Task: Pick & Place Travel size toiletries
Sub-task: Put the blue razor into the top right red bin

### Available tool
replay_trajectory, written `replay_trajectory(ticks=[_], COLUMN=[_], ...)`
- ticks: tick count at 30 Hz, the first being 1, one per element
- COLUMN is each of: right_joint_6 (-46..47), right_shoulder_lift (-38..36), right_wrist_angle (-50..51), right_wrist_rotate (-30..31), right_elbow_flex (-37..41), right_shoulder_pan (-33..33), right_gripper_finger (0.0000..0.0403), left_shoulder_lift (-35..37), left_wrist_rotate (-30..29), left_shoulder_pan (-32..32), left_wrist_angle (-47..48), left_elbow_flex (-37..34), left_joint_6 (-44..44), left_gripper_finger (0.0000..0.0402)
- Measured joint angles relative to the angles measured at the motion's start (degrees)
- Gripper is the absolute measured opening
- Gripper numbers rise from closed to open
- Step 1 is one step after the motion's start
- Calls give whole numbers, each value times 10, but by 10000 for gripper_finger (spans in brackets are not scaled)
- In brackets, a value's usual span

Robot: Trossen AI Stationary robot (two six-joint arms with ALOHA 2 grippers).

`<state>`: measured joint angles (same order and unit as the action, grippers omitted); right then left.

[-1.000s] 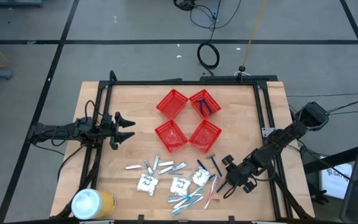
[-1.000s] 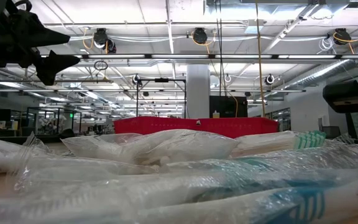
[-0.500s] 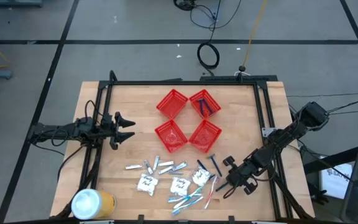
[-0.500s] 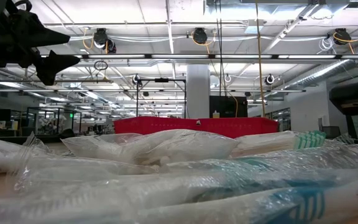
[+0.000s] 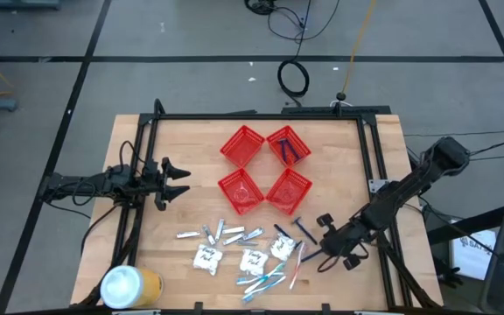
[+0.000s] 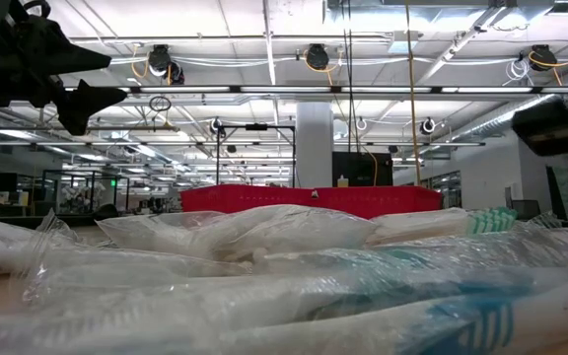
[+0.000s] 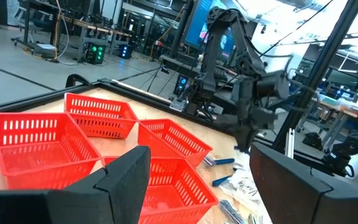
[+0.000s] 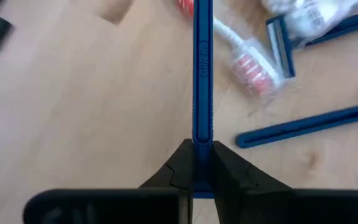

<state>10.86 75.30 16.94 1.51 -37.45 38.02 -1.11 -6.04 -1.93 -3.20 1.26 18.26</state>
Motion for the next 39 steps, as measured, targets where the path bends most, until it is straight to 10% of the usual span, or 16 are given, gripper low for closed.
replay_trajectory(ticks=[7,16,25,39], right_joint_6=[22,120,74,-30], right_shoulder_lift=[-81,-117,-116,-101], right_wrist_angle=[1,-3,-79,-167], right_wrist_rotate=[39,241,235,45], right_elbow_flex=[0,-2,-2,-2], right_shoulder_pan=[-2,-79,-284,-624], right_gripper_finger=[22,24,25,24], left_shoulder_lift=[0,0,0,0], left_wrist_rotate=[0,0,0,0], left_shoulder_pan=[0,0,0,0], left_wrist_angle=[0,0,0,0], left_elbow_flex=[0,0,0,0], left_joint_6=[0,0,0,0], left_gripper_finger=[271,271,271,271])
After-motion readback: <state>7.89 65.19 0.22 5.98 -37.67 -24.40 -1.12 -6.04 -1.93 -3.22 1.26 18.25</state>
